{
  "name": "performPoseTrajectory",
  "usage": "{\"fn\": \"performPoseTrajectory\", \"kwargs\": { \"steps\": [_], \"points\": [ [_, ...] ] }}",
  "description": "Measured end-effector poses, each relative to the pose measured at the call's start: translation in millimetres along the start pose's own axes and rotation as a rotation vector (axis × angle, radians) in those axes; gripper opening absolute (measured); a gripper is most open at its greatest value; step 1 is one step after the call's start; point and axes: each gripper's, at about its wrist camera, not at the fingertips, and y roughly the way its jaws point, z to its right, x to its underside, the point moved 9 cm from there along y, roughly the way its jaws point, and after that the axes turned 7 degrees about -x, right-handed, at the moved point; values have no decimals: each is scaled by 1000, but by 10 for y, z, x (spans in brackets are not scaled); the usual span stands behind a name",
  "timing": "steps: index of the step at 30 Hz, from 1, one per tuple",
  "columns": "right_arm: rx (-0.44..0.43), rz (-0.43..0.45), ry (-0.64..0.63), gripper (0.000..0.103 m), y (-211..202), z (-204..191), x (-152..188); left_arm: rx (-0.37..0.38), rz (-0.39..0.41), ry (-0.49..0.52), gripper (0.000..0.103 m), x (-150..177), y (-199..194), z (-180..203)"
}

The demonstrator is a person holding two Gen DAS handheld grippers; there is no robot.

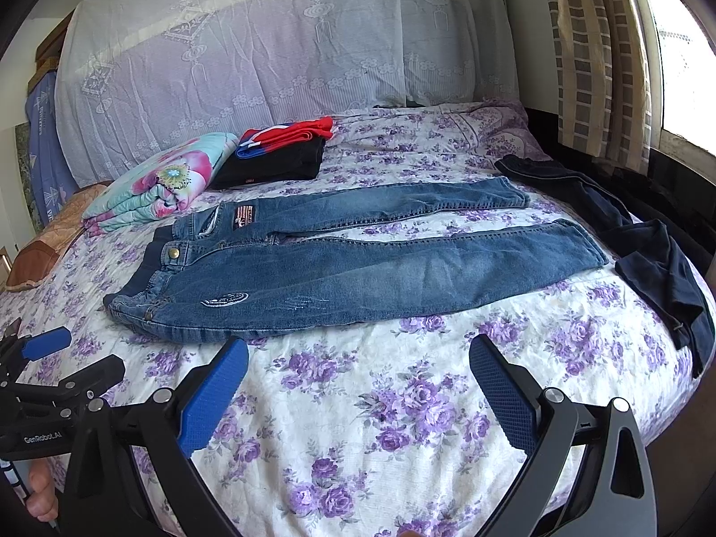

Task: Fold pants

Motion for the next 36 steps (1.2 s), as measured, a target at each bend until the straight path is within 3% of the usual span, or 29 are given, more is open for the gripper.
{"fn": "performPoseTrajectory", "kwargs": {
  "steps": [27, 33, 36],
  "points": [
    [-7, -4, -5, 100, 41, -20, 29, 14, -25, -3, 99, 31, 82, -14],
    [-71, 73, -114, 100, 16, -395, -14, -14, -37, -12, 99, 42, 222, -399],
    [-219, 58, -150, 100, 118, -763, 48, -29, -69, -52, 99, -9, 355, -834]
  ]
}}
